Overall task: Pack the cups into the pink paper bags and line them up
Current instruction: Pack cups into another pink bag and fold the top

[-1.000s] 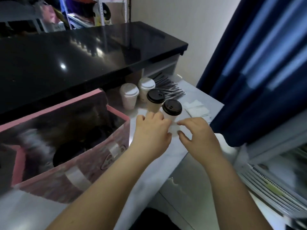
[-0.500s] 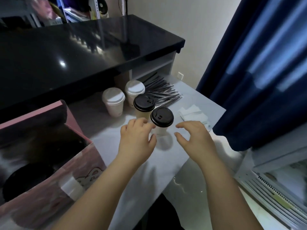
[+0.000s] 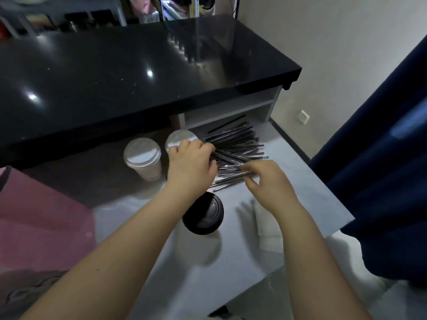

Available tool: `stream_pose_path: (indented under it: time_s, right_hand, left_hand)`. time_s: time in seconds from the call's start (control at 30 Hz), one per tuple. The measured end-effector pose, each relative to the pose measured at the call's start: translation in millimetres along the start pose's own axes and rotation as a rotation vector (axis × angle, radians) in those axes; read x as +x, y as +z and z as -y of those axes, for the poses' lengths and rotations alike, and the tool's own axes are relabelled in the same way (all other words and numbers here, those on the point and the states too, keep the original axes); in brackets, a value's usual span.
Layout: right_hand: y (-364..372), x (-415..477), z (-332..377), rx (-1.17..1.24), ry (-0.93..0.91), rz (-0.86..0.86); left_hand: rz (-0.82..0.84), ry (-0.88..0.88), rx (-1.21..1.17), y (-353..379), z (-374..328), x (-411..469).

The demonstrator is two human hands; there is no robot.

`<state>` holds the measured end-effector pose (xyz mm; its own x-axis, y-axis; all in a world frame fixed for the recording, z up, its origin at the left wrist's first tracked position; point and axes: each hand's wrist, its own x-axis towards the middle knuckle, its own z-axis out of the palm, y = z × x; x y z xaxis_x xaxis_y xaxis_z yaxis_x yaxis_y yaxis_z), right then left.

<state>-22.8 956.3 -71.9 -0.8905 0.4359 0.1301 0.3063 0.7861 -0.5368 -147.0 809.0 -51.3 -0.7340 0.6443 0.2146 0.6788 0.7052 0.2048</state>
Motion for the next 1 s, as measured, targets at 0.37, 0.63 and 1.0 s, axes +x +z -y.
stream_pose_path:
  time_s: [0.37,0.63,1.0]
  right_hand:
    - [60.4,105.8,-63.2,-0.407,0.05,0.261]
    - [77.5,104.5,-75.8,-0.317,0.063,0.185]
    - [52.7,101.0,-79.4,-0.194,0.099,0.079]
  left_hand:
    - [0.01,-0.071,0.022,13.8,-4.0,33.8]
    - [0.049,-0.124,0.009,7.9,-9.2,25.5]
    - [0.018,-0.148,-0.053,-6.4,-10.6,12.4]
